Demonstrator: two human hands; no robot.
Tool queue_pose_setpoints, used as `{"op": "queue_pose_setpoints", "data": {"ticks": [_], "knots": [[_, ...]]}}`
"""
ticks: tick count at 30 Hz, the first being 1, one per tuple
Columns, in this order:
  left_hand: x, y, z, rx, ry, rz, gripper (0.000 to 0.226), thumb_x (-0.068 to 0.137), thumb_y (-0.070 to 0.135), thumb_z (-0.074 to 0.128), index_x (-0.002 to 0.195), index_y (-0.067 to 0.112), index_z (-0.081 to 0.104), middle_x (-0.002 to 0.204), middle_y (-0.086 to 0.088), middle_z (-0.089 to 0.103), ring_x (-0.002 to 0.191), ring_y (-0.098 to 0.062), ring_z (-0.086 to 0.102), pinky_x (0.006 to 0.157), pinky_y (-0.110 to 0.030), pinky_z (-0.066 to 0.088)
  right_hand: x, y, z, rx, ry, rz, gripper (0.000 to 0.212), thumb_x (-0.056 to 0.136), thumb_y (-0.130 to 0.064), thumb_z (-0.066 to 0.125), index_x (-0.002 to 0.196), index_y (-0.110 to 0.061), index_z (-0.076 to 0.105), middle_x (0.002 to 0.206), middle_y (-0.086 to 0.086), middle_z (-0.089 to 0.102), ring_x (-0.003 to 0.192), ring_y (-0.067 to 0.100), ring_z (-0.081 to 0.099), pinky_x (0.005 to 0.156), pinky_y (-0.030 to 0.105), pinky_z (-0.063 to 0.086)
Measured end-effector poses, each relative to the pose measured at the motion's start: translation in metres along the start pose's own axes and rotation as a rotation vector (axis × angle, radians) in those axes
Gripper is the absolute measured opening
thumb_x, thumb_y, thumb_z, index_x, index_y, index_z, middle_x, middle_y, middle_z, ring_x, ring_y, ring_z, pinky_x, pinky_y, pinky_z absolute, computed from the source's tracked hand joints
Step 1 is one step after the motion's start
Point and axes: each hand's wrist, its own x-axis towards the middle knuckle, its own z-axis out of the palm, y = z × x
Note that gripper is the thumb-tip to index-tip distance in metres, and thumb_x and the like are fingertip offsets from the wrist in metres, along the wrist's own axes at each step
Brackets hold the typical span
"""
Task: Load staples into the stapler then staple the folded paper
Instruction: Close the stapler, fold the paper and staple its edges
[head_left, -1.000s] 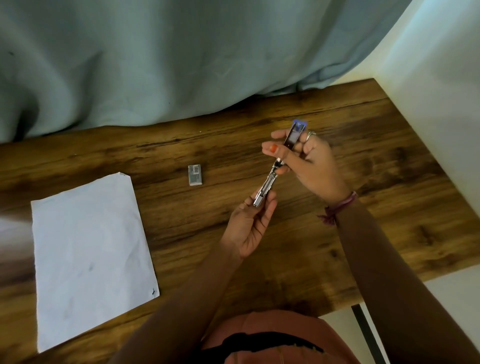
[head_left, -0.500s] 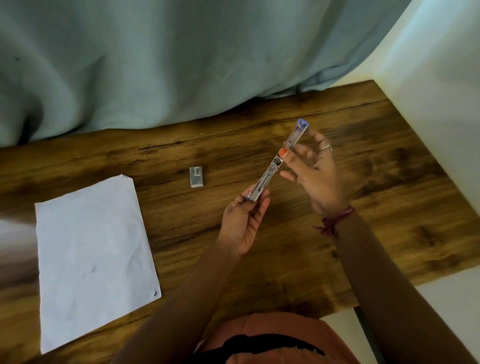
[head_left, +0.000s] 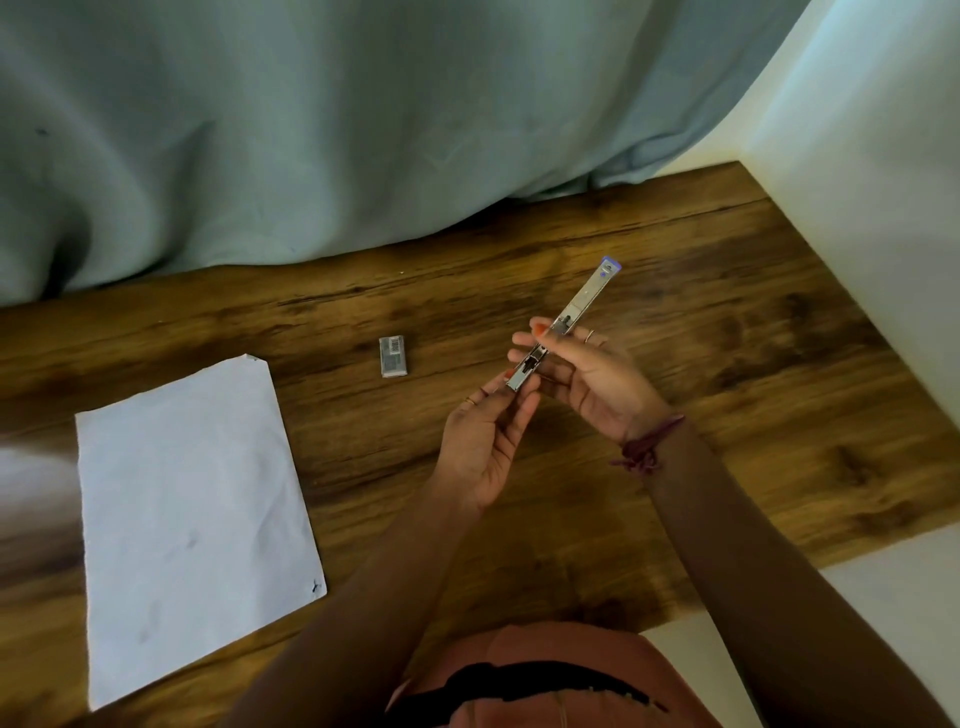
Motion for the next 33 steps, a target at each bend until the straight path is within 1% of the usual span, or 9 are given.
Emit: {"op": "queue_pose_setpoints", "data": {"ticks": [4, 11, 16, 20, 23, 25, 27, 31, 33], "knots": [[0.000, 0.000, -0.001, -0.005, 0.011, 0.003, 0.030, 0.092, -0.003, 0.049, 0.121, -0.003, 0.057, 0.100, -0.018, 0.073, 0.087, -0.017, 0.073, 0.066, -0.021, 0.058, 0.000, 0.003, 0.002, -0.003, 0.011, -0.015, 0.040, 0.083, -0.014, 0.066, 0.121, -0.007, 0.055, 0.112, 0.011, 0.071, 0.103, 0.022, 0.068, 0.072, 0.028, 0.058], [0.000, 0.002, -0.002, -0.010, 0.013, 0.004, 0.026, 0.092, -0.004, 0.049, 0.115, -0.004, 0.060, 0.100, -0.019, 0.073, 0.087, -0.018, 0.073, 0.066, -0.021, 0.058, -0.003, 0.004, 0.005, -0.033, 0.011, -0.063, 0.034, 0.087, -0.004, 0.061, 0.120, -0.007, 0.054, 0.114, 0.014, 0.068, 0.099, 0.019, 0.069, 0.075, 0.028, 0.058], [0.000, 0.001, 0.000, 0.001, 0.024, 0.015, 0.022, 0.093, -0.004, 0.049, 0.111, -0.004, 0.062, 0.100, -0.019, 0.073, 0.089, -0.019, 0.073, 0.067, -0.022, 0.058, -0.006, 0.008, 0.005, -0.122, 0.004, -0.124, 0.043, 0.081, -0.001, 0.066, 0.121, -0.012, 0.052, 0.116, 0.011, 0.067, 0.101, 0.019, 0.068, 0.080, 0.029, 0.057], [-0.001, 0.001, 0.000, 0.015, 0.017, 0.028, 0.021, 0.091, -0.003, 0.051, 0.107, -0.003, 0.065, 0.102, -0.019, 0.072, 0.090, -0.018, 0.072, 0.067, -0.021, 0.058, -0.007, 0.007, 0.005, -0.172, -0.016, -0.148, 0.054, 0.072, -0.008, 0.073, 0.121, -0.016, 0.052, 0.117, 0.010, 0.067, 0.105, 0.022, 0.066, 0.082, 0.033, 0.056], [-0.001, 0.001, 0.000, 0.015, 0.009, 0.024, 0.024, 0.091, -0.002, 0.052, 0.113, -0.004, 0.062, 0.105, -0.020, 0.071, 0.091, -0.019, 0.072, 0.068, -0.021, 0.058, -0.008, 0.006, 0.004, -0.100, -0.033, -0.142, 0.048, 0.080, -0.016, 0.067, 0.125, -0.014, 0.050, 0.117, 0.011, 0.068, 0.106, 0.022, 0.066, 0.076, 0.029, 0.056], [-0.001, 0.001, -0.002, 0.023, 0.006, 0.023, 0.024, 0.092, -0.001, 0.051, 0.113, -0.004, 0.062, 0.104, -0.020, 0.071, 0.090, -0.019, 0.072, 0.068, -0.021, 0.058, -0.008, 0.004, 0.003, -0.044, -0.036, -0.131, 0.053, 0.081, -0.028, 0.062, 0.129, -0.013, 0.049, 0.120, 0.011, 0.066, 0.107, 0.025, 0.066, 0.075, 0.031, 0.058], [-0.002, 0.001, -0.003, 0.030, 0.010, 0.017, 0.023, 0.093, -0.001, 0.051, 0.113, -0.003, 0.061, 0.102, -0.020, 0.072, 0.090, -0.019, 0.072, 0.066, -0.021, 0.058, -0.008, 0.001, 0.001, -0.002, -0.017, -0.140, 0.052, 0.083, -0.035, 0.057, 0.130, -0.016, 0.049, 0.123, 0.009, 0.064, 0.107, 0.027, 0.065, 0.076, 0.034, 0.059], [-0.002, 0.000, -0.006, 0.032, 0.039, 0.006, 0.027, 0.092, 0.000, 0.052, 0.118, -0.003, 0.057, 0.101, -0.020, 0.072, 0.089, -0.019, 0.072, 0.064, -0.020, 0.057, -0.004, -0.001, -0.006, 0.056, 0.017, -0.216, 0.038, 0.096, -0.031, 0.046, 0.133, -0.021, 0.046, 0.129, 0.007, 0.061, 0.112, 0.026, 0.063, 0.083, 0.037, 0.056], [-0.002, 0.001, -0.007, 0.043, 0.046, 0.007, 0.027, 0.092, 0.001, 0.052, 0.118, -0.003, 0.057, 0.101, -0.019, 0.073, 0.089, -0.019, 0.072, 0.064, -0.021, 0.058, -0.002, -0.003, -0.011, 0.083, 0.022, -0.262, 0.038, 0.098, -0.031, 0.041, 0.135, -0.020, 0.042, 0.131, 0.006, 0.059, 0.115, 0.025, 0.061, 0.089, 0.040, 0.053]]}}
